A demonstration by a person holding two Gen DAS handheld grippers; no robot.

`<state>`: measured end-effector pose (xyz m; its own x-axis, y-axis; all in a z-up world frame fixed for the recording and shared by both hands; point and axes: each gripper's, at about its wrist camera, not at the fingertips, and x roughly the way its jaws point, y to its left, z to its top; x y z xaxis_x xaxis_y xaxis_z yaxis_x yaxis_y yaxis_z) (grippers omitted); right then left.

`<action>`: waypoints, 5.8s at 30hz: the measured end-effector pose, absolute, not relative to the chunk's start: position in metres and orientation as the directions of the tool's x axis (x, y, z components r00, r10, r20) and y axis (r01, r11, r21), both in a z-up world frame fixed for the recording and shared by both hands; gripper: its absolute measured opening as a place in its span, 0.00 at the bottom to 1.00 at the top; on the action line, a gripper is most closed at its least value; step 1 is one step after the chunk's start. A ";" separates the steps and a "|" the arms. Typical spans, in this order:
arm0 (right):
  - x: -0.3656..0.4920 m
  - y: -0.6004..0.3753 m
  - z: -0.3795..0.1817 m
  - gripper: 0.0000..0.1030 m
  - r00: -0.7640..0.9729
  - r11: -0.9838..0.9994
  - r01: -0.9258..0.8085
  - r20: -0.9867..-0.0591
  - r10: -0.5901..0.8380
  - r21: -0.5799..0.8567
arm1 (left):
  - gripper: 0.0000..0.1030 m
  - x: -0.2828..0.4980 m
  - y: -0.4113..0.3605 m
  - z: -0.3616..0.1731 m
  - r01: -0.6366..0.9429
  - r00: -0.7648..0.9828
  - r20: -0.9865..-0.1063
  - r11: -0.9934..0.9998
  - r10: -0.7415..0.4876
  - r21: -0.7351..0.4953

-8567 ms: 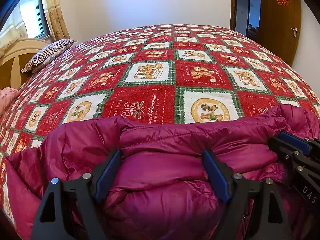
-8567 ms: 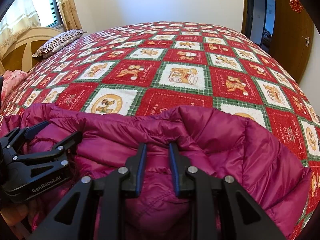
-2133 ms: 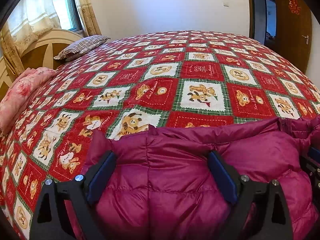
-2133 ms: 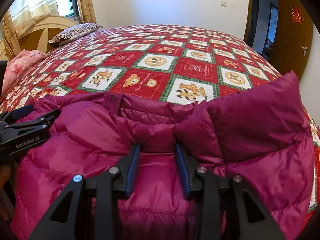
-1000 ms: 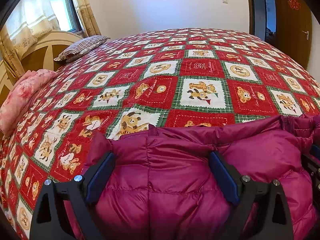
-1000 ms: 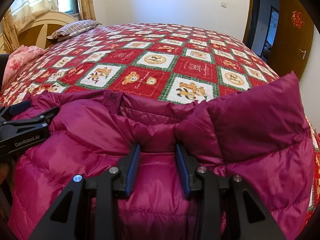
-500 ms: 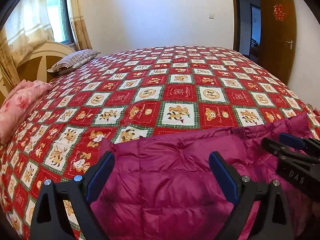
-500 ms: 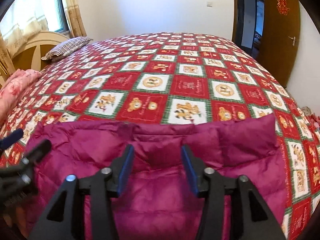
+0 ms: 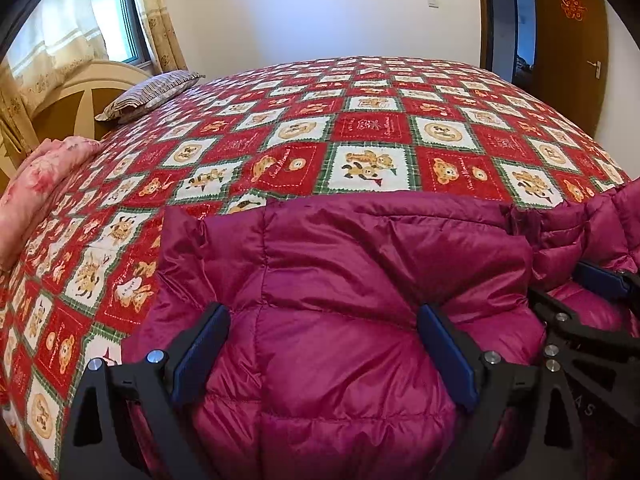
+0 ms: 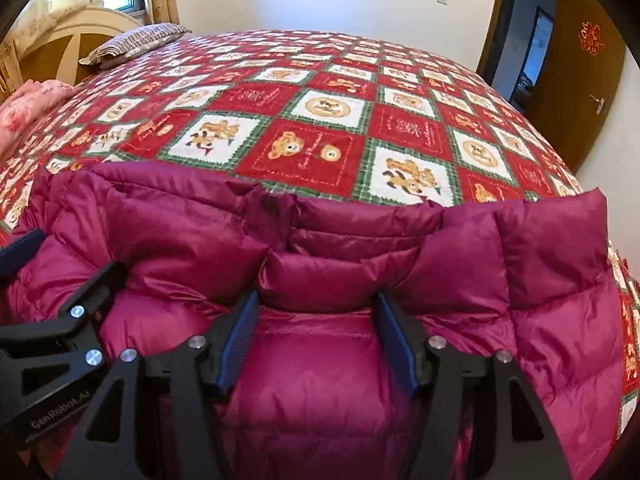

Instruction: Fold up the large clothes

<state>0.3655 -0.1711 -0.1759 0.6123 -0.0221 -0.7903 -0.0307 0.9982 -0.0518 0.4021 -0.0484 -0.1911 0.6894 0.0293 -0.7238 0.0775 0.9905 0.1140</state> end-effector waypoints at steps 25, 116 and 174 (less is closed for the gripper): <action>0.254 -0.171 -0.153 0.75 0.666 0.997 -0.039 -0.746 -0.019 -0.060 | 0.93 0.270 0.003 -0.160 -0.012 0.759 -0.649 0.998 0.054 0.068; 0.241 -0.329 -0.020 0.48 0.759 0.957 0.280 -0.628 -0.172 0.076 | 0.82 0.322 -0.112 -0.074 0.041 0.788 -0.608 0.975 0.102 0.218; 0.305 -0.307 -0.155 0.46 0.721 0.949 0.171 -0.690 0.062 0.265 | 0.93 0.395 -0.152 -0.181 0.112 0.710 -0.704 0.990 -0.024 0.079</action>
